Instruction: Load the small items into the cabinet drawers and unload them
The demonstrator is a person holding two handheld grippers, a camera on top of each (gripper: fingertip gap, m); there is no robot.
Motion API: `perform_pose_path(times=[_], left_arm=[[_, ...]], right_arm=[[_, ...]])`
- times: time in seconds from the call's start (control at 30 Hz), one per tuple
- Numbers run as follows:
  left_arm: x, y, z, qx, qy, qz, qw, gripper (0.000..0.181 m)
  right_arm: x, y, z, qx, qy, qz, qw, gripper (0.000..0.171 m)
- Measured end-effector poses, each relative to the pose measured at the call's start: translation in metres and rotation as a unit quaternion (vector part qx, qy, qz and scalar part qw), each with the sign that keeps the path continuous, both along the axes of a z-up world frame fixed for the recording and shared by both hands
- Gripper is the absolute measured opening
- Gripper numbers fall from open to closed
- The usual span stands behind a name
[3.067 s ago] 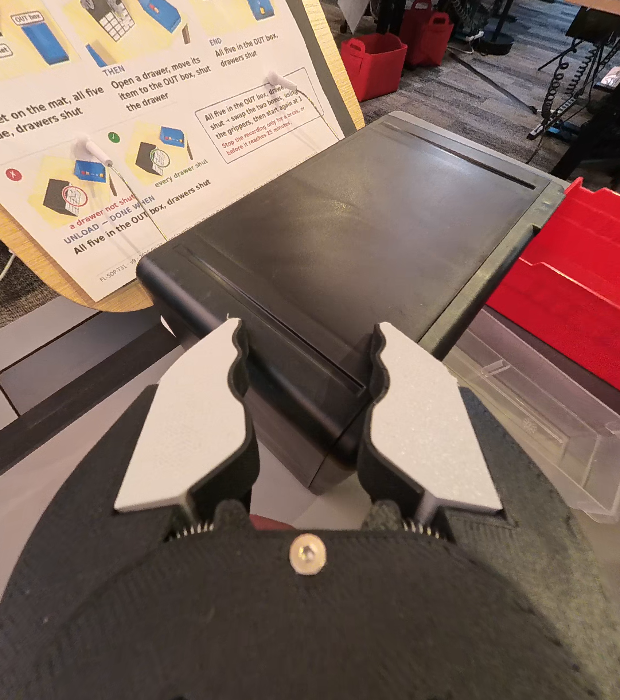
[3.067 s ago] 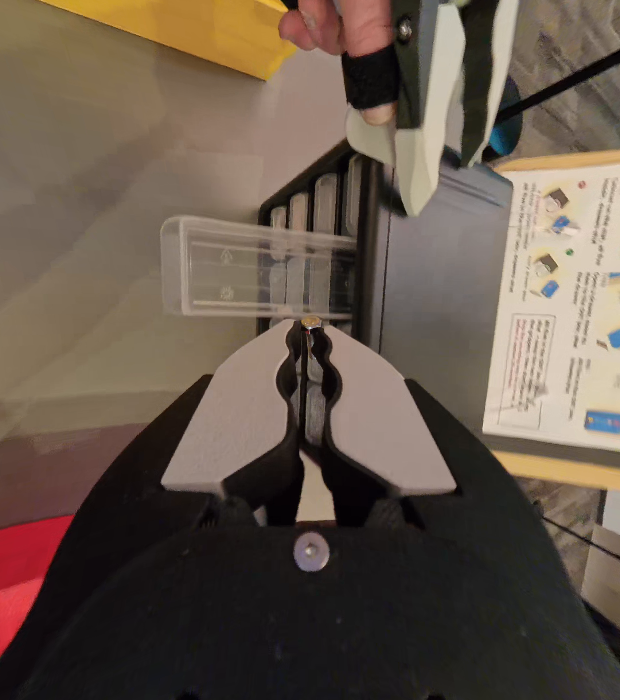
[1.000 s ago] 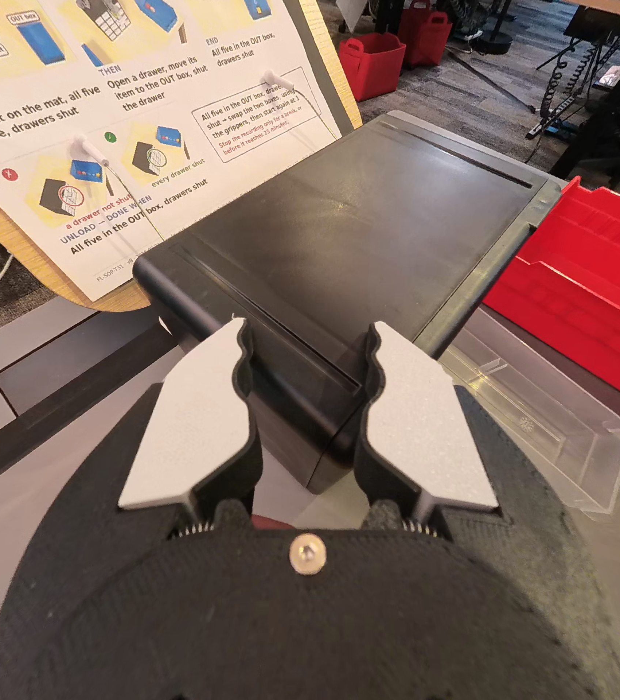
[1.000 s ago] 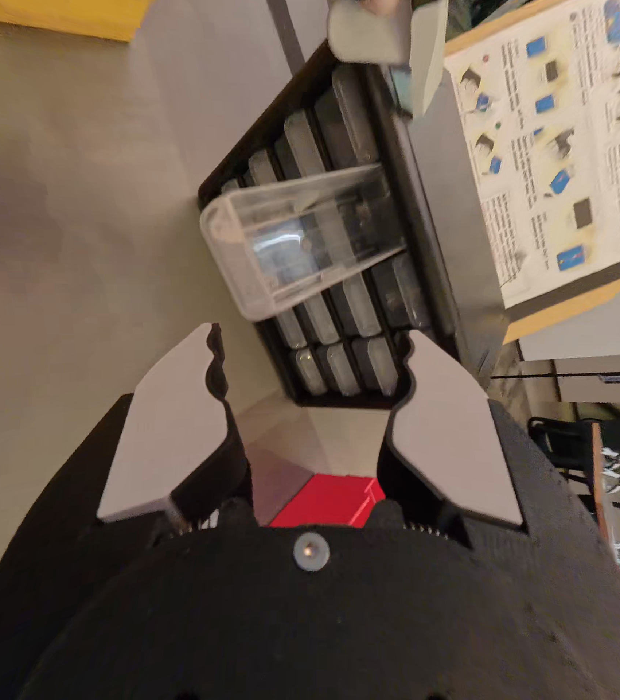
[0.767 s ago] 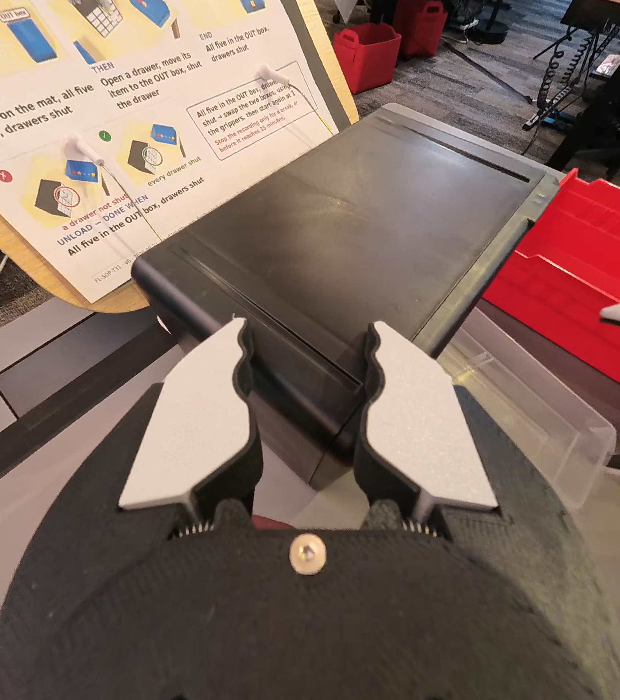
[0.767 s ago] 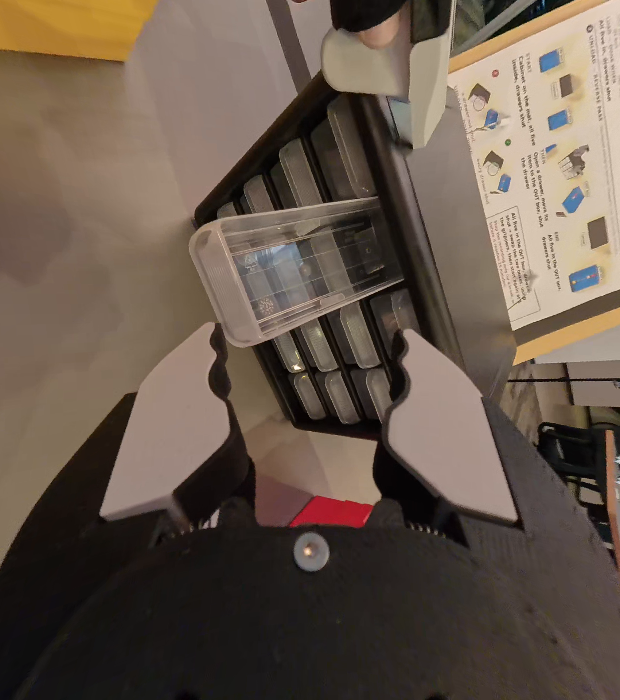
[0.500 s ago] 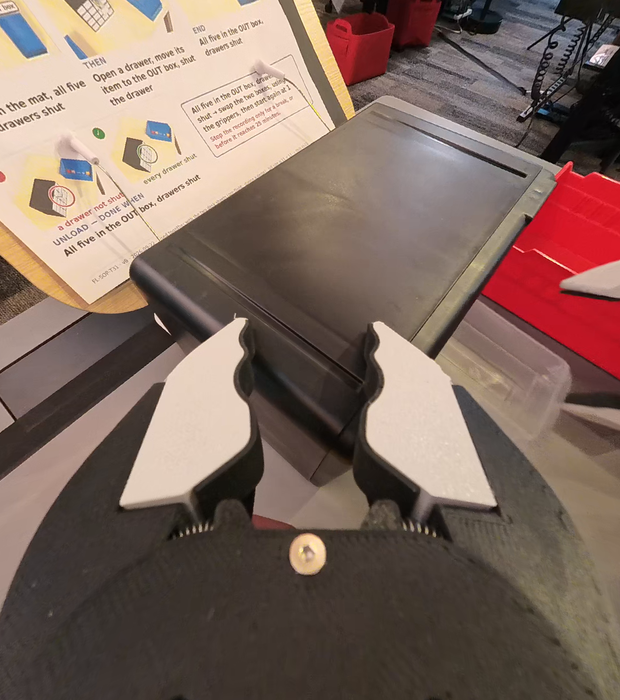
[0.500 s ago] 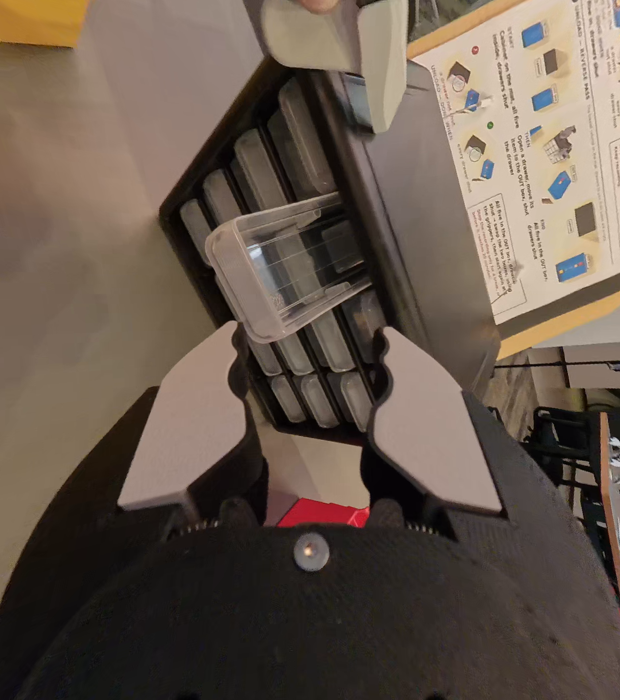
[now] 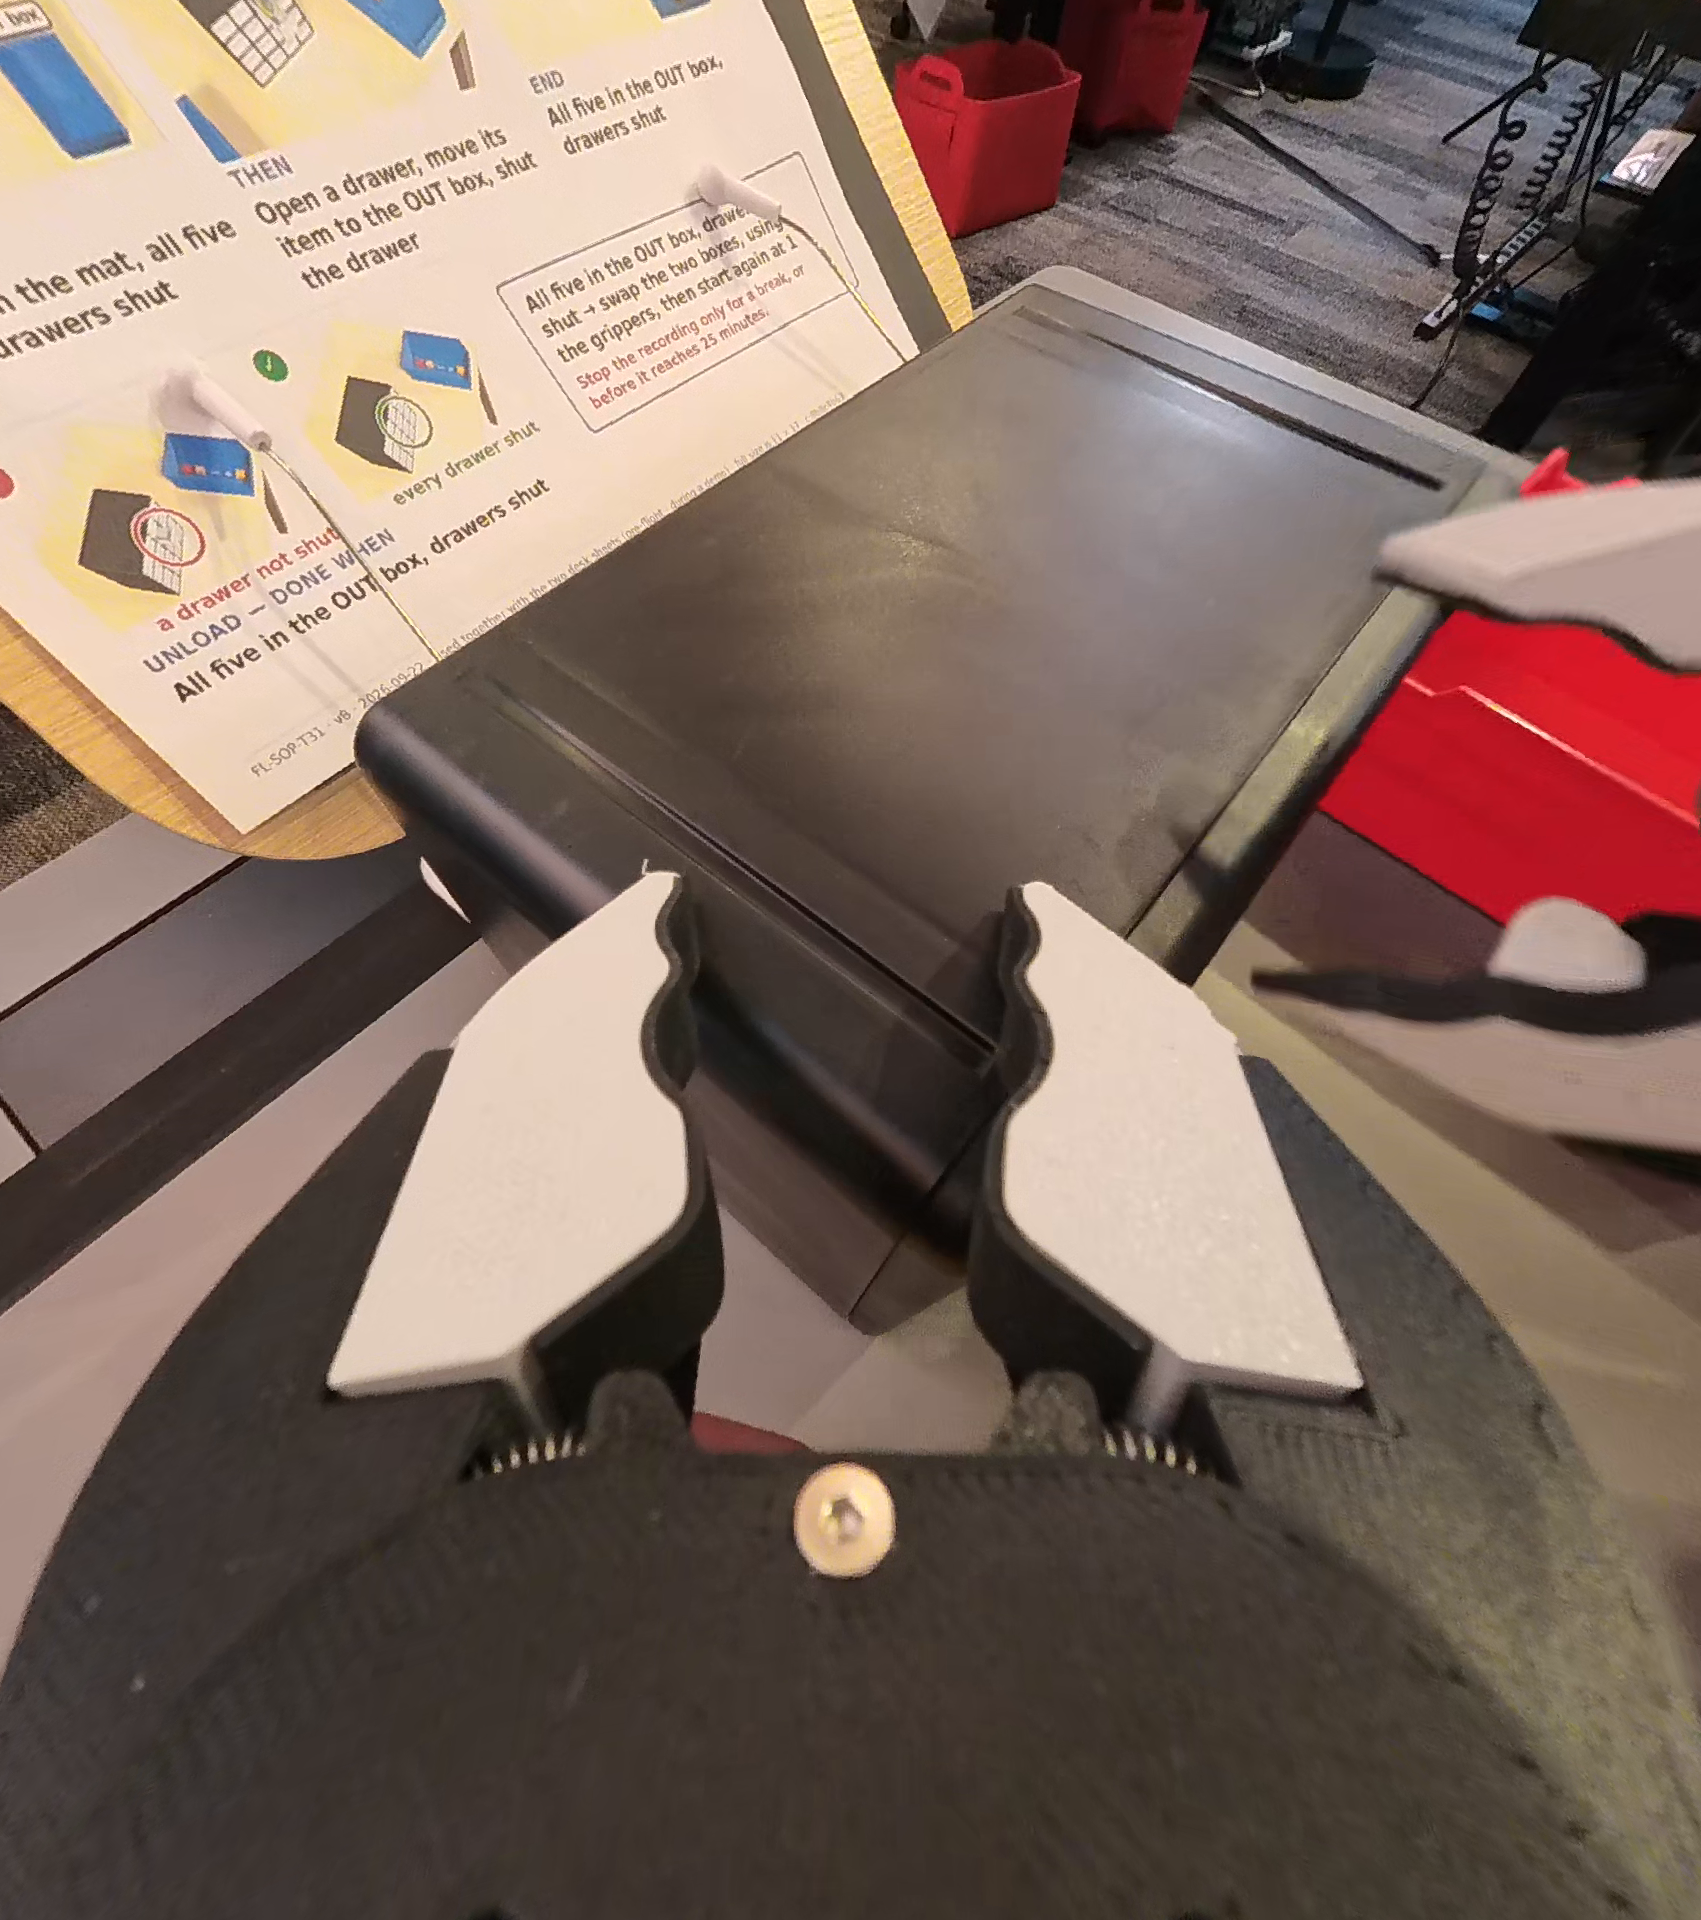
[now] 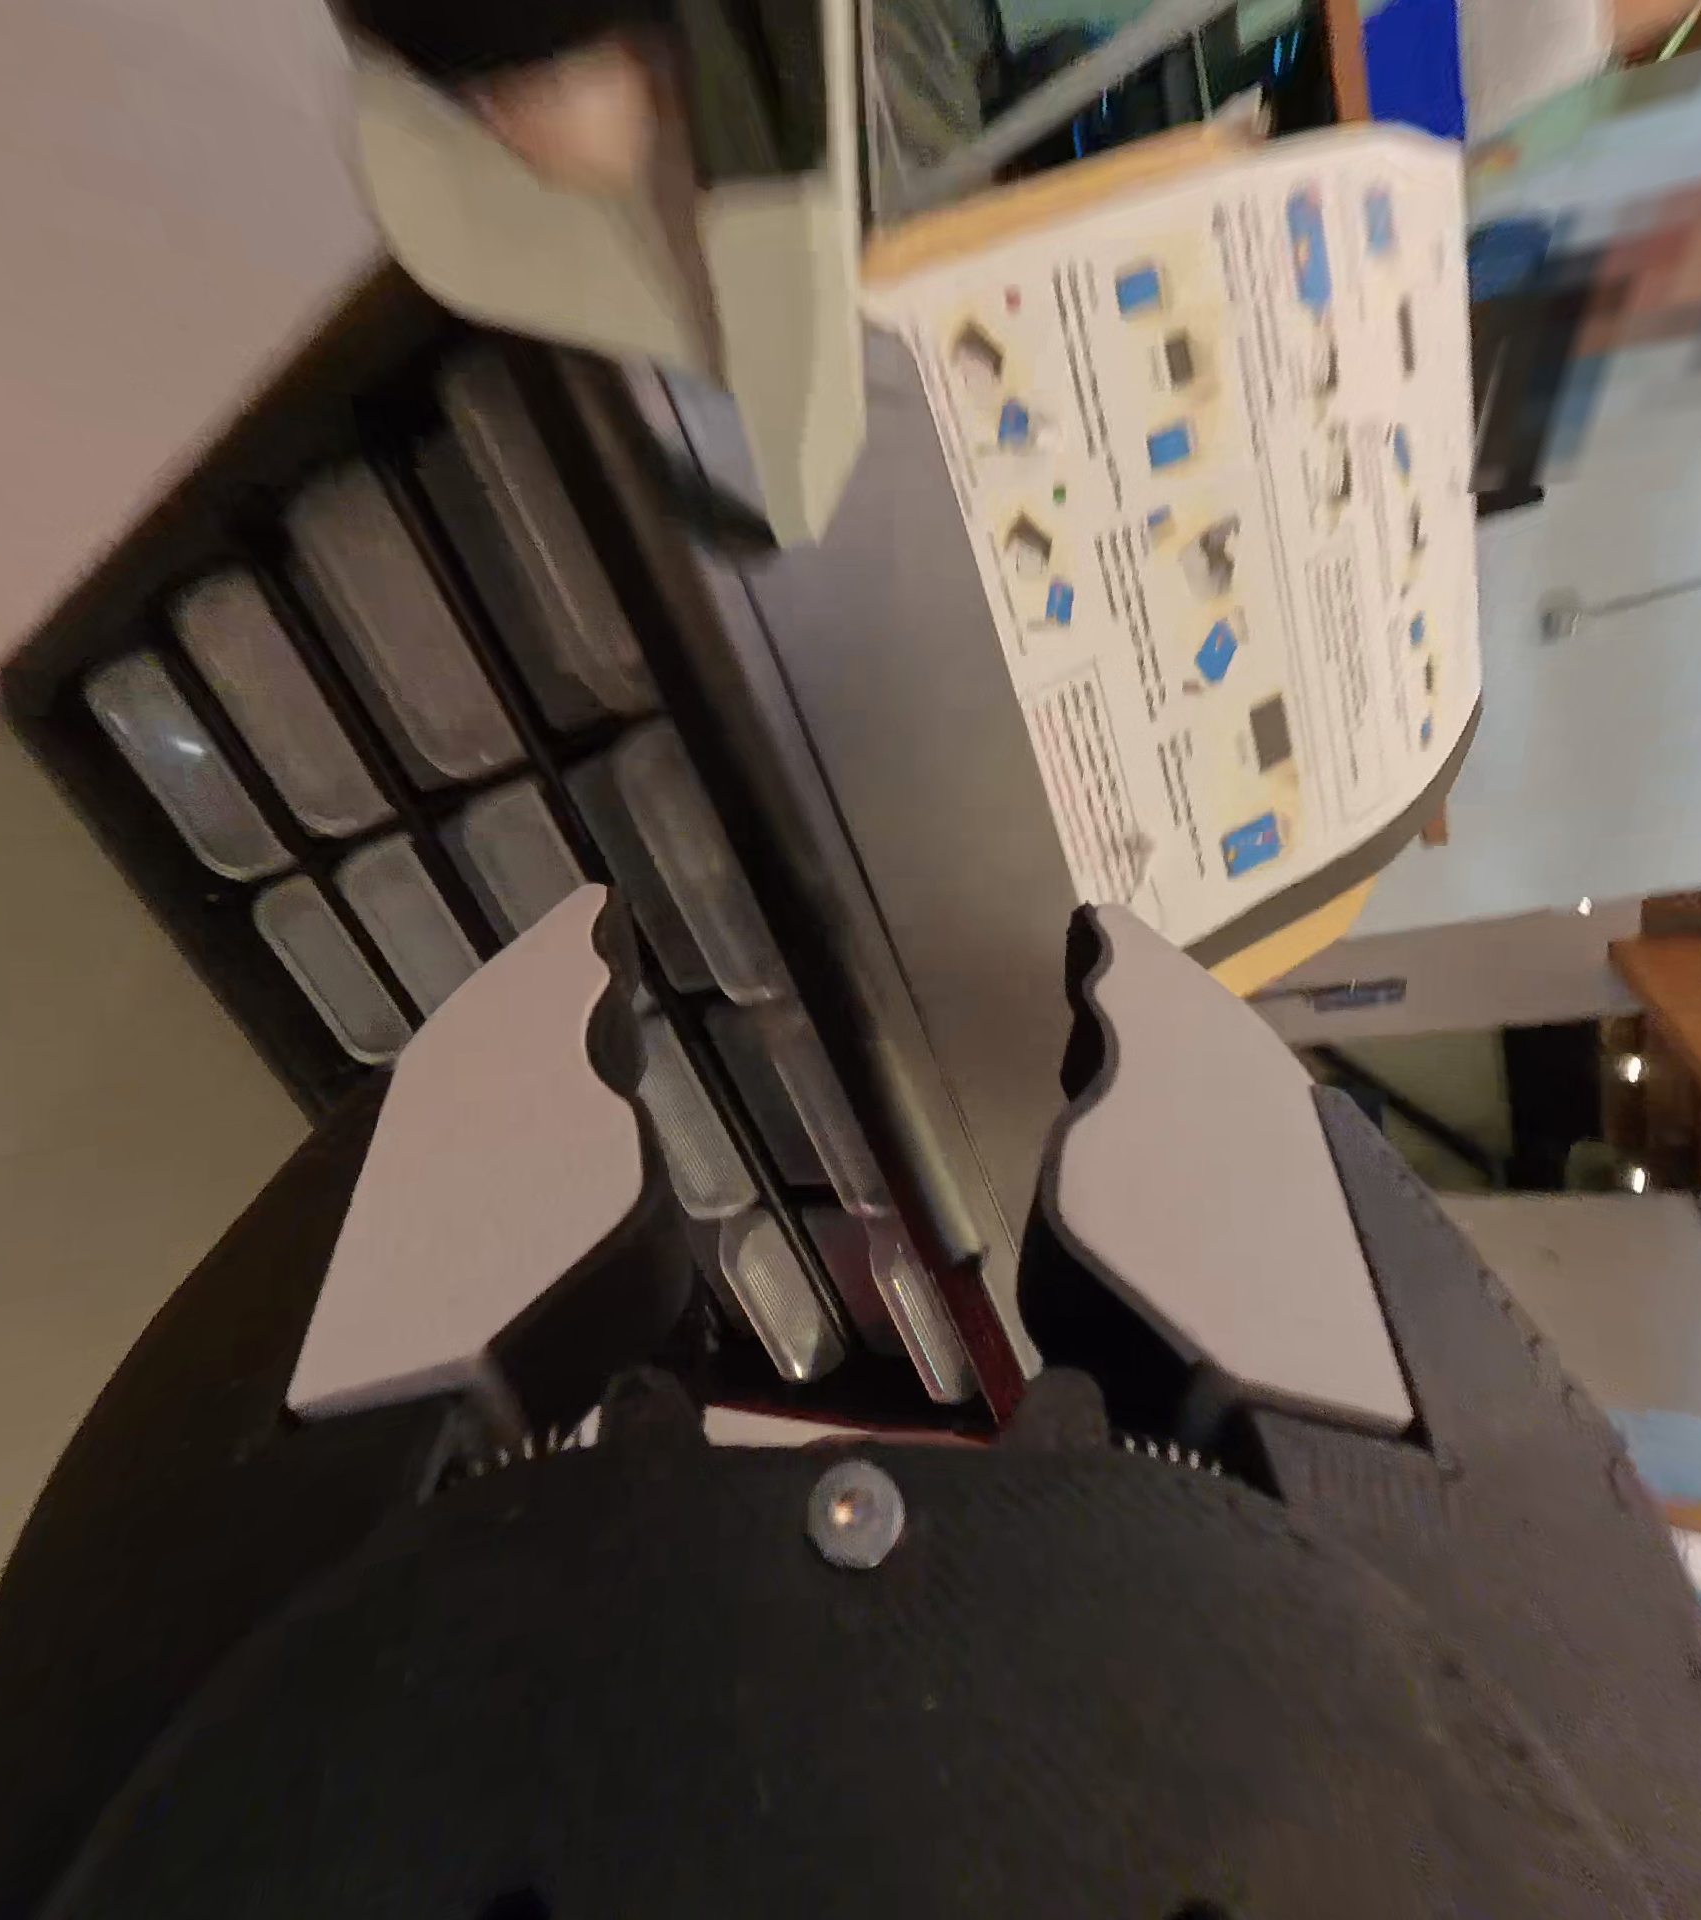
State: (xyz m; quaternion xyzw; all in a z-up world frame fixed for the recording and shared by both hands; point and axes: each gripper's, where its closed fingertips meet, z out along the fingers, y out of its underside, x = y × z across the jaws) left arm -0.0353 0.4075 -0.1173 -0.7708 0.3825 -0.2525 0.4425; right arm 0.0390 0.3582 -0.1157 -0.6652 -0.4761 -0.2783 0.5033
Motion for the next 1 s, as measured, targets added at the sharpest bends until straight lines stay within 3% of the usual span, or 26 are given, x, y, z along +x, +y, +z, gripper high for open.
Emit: perform_pose_path(times=[0.03, 0.23, 0.5, 0.8, 0.9, 1.0], left_arm=[[0.000, 0.000, 0.000, 0.000, -0.001, 0.000, 1.000, 0.057], [0.000, -0.001, 0.000, 0.001, -0.005, 0.002, 1.000, 0.057], [0.000, -0.001, 0.000, 0.003, -0.011, 0.001, 1.000, 0.058], [0.000, -0.001, 0.000, 0.005, -0.018, -0.003, 1.000, 0.058], [0.000, -0.001, 0.001, 0.005, -0.022, -0.004, 1.000, 0.058], [0.000, -0.001, 0.001, 0.005, -0.025, -0.004, 1.000, 0.058]], right_arm=[[-0.012, -0.006, 0.002, 0.012, -0.003, 0.023, 1.000, 0.078], [-0.060, 0.005, -0.007, 0.090, -0.063, 0.078, 0.991, 0.072], [-0.065, 0.006, -0.001, 0.135, -0.064, 0.085, 0.985, 0.053], [-0.067, -0.045, -0.012, 0.117, -0.041, 0.121, 0.985, 0.030], [-0.070, -0.068, -0.020, 0.090, -0.037, 0.135, 0.986, 0.012], [-0.070, -0.088, -0.017, 0.093, -0.019, 0.143, 0.985, 0.008]])
